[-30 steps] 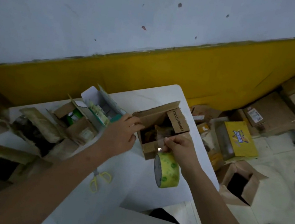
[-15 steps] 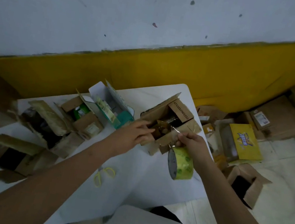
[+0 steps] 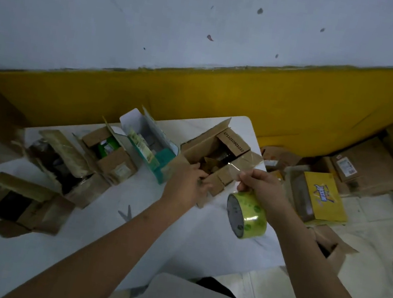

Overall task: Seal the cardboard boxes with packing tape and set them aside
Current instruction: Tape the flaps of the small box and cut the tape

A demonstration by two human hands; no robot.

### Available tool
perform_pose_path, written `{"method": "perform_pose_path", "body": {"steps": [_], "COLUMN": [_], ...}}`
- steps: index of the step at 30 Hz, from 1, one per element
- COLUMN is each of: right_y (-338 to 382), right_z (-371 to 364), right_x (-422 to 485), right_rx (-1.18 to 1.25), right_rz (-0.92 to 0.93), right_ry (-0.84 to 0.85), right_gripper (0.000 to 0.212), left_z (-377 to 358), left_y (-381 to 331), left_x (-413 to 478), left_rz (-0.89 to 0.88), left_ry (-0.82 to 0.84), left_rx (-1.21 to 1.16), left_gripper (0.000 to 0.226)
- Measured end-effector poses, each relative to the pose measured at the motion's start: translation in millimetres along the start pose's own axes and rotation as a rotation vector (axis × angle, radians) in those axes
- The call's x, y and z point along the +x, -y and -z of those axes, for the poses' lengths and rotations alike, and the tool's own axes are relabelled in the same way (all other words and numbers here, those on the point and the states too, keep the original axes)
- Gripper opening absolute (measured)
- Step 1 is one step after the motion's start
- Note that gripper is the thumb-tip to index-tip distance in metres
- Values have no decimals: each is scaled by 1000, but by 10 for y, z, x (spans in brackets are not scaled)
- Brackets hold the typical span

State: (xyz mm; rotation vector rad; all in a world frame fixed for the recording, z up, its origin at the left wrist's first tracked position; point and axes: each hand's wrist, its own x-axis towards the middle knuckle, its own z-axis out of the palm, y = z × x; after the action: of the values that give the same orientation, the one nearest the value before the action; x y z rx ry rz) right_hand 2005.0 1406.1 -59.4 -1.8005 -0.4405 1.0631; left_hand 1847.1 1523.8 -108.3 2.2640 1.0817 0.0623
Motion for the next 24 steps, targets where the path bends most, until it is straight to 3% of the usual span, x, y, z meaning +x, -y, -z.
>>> {"method": "perform_pose_path", "body": {"steps": [4,11,15,18,21,24], "right_y": [187,529,808,716,517,386], "right_z": [-79,-384,-466,-510,-509,-495], "right_x": [-42,127,248,370,375,407], "right_rx": [-290,-649,-663,-758,-795,-698], "right_rz": [40,55,3,-89,-143,-165], "right_ry": [26,-1,75,138,138,95], "right_gripper": [19,18,14,42,22,26], "left_z": [-91,-137,-185,-169,-132,-130], "left_y": [106,123,72,-2,-20,-14], "left_x": [-20,-24,-65,-99,-118,-131], "left_rz": [-8,-9,-24,-4,42,50], "left_ry": [-78,-115,-173,-172,-142,-139], "left_rx": [-87,-34,-9,9,13,0], "left_gripper": [31,34,28,29,29,26]}}
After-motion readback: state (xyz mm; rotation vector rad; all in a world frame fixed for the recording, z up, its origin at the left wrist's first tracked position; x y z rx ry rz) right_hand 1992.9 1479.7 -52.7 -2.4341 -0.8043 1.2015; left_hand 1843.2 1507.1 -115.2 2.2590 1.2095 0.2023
